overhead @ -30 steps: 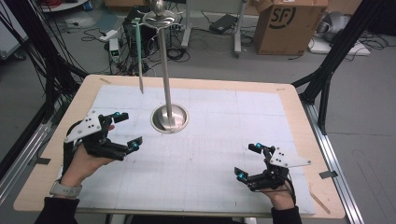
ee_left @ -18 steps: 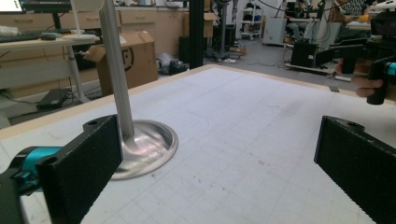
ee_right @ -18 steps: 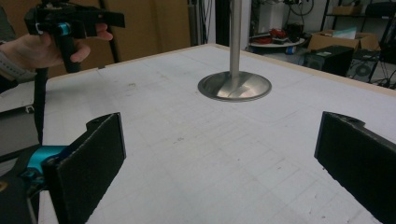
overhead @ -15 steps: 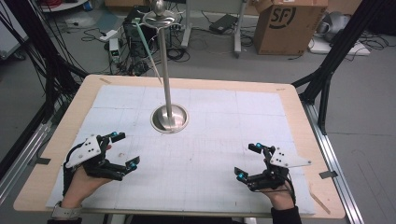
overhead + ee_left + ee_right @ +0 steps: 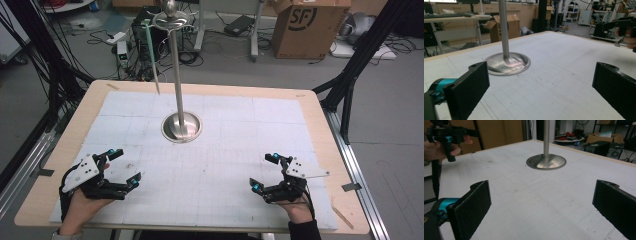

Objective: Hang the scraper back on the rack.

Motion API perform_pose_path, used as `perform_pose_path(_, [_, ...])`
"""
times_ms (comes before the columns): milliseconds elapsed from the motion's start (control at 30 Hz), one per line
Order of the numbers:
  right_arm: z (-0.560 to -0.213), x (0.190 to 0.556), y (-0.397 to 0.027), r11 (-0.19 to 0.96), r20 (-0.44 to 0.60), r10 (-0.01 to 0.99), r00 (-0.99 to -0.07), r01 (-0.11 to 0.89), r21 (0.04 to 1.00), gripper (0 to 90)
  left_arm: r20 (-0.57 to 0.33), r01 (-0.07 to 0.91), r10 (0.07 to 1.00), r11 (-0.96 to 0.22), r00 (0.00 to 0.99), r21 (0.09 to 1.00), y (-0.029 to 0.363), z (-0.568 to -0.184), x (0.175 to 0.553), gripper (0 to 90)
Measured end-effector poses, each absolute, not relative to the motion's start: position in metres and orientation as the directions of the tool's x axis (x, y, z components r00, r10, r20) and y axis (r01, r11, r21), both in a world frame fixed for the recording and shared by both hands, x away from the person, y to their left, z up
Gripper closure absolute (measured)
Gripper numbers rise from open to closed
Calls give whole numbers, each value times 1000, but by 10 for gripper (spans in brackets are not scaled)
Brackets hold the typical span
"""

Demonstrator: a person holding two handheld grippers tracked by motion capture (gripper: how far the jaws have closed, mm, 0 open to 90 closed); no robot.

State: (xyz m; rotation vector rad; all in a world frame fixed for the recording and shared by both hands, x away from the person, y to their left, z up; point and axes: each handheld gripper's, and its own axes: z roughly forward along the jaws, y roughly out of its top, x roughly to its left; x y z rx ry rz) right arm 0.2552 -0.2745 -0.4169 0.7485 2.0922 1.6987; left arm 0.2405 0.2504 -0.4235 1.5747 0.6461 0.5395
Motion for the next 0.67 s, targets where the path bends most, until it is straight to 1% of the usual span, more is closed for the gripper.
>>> perform_pose_path(133, [-420, 255, -277, 127, 73, 599, -797, 185, 974, 9, -32, 94, 658, -59, 752, 994, 247, -424, 235, 17])
perform_pose_path(233, [-419, 252, -279, 109, 75, 594, -801, 172, 979, 8, -42, 91, 647, -41, 761, 995, 244, -422, 235, 17])
perform_pose_path(433, [-415, 247, -280, 55, 75, 544, -836, 124, 991, 8, -62, 105, 637, -30, 768, 994, 241, -421, 237, 17])
perform_pose_path(667, [-414, 243, -280, 64, 68, 540, -839, 122, 990, 9, -68, 101, 634, -15, 770, 995, 242, -419, 239, 17])
